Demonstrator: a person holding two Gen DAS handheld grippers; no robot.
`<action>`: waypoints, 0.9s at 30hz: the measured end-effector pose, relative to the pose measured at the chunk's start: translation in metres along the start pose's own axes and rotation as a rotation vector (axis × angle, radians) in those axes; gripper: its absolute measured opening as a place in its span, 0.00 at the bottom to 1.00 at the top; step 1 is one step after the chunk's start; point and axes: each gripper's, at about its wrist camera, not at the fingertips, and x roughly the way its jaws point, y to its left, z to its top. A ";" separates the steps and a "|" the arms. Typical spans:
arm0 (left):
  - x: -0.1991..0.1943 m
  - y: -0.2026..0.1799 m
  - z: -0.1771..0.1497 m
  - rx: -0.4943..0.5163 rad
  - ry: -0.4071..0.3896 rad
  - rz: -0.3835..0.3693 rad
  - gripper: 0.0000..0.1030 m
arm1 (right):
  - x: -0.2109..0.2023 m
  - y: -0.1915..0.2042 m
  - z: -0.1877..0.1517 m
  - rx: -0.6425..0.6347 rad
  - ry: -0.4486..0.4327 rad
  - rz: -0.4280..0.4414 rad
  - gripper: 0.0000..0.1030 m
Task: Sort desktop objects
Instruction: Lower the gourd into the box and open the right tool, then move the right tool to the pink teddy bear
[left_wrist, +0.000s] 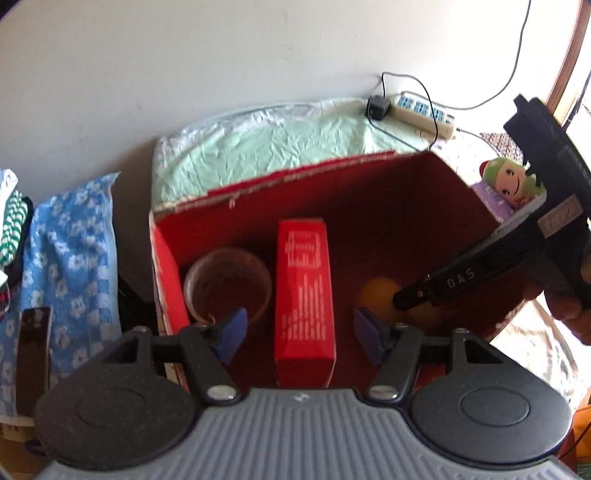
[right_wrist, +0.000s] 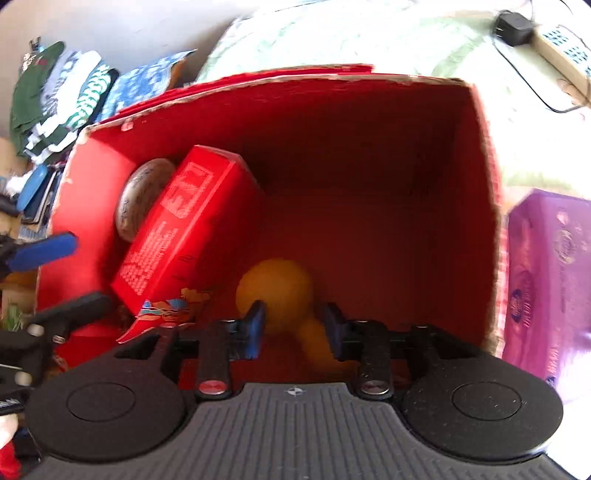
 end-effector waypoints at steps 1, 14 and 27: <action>0.004 0.001 -0.001 -0.009 0.011 -0.013 0.65 | 0.002 0.002 0.000 -0.027 0.017 0.006 0.47; 0.027 -0.036 -0.007 0.012 0.078 -0.127 0.61 | 0.031 -0.033 0.004 0.366 0.034 0.179 0.51; -0.020 -0.018 -0.009 -0.003 -0.046 -0.091 0.74 | -0.007 -0.042 -0.020 0.317 -0.083 0.162 0.54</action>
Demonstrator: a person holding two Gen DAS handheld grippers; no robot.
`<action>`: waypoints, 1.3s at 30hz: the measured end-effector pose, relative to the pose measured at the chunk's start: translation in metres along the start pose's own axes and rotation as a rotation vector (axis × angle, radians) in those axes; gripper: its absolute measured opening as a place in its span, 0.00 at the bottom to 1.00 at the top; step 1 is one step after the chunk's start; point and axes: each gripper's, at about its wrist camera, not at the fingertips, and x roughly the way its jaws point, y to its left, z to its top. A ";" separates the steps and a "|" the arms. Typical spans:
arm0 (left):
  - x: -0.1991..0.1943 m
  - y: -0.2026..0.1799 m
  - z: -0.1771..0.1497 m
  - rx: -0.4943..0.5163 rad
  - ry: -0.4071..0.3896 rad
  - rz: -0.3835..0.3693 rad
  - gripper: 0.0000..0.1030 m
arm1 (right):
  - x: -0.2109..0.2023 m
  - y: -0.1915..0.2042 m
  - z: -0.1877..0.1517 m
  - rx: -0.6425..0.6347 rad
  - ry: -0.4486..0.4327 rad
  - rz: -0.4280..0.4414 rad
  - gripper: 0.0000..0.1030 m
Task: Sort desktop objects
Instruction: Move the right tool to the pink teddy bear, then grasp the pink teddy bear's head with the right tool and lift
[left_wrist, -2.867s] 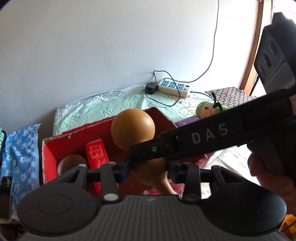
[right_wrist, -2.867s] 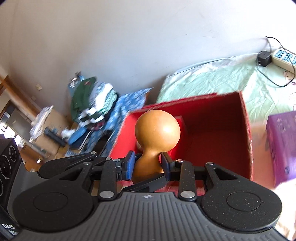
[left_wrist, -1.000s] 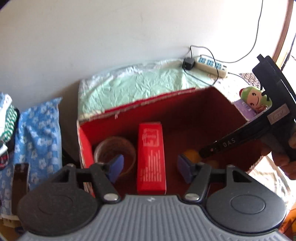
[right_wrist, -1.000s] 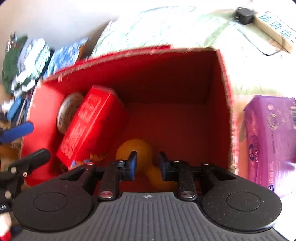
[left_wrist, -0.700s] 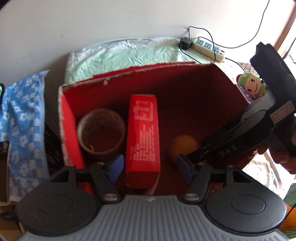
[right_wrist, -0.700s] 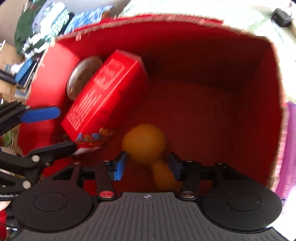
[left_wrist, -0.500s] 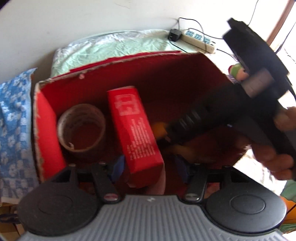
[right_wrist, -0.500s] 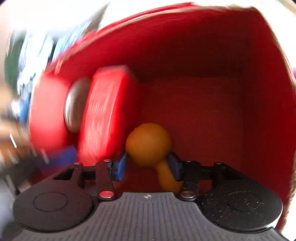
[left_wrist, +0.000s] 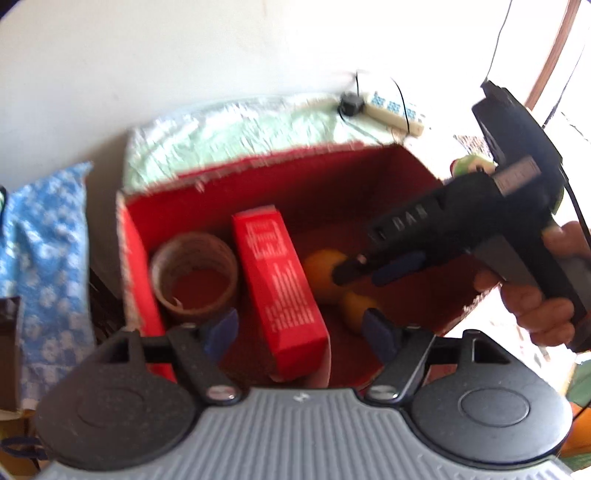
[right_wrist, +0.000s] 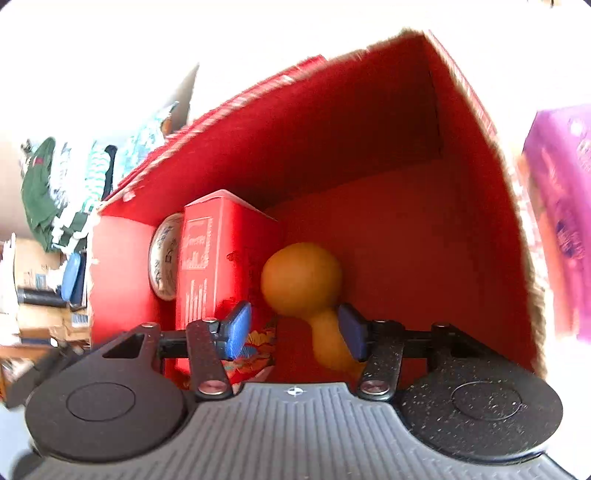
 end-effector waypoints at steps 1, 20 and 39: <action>-0.007 -0.002 0.000 0.006 -0.023 0.008 0.73 | -0.009 0.003 -0.004 -0.032 -0.029 0.005 0.52; 0.011 -0.129 -0.096 0.009 0.042 -0.194 0.74 | -0.103 -0.019 -0.115 -0.423 -0.199 0.054 0.54; 0.077 -0.157 -0.122 -0.224 0.137 -0.104 0.70 | -0.018 -0.059 -0.124 -0.314 -0.016 0.058 0.58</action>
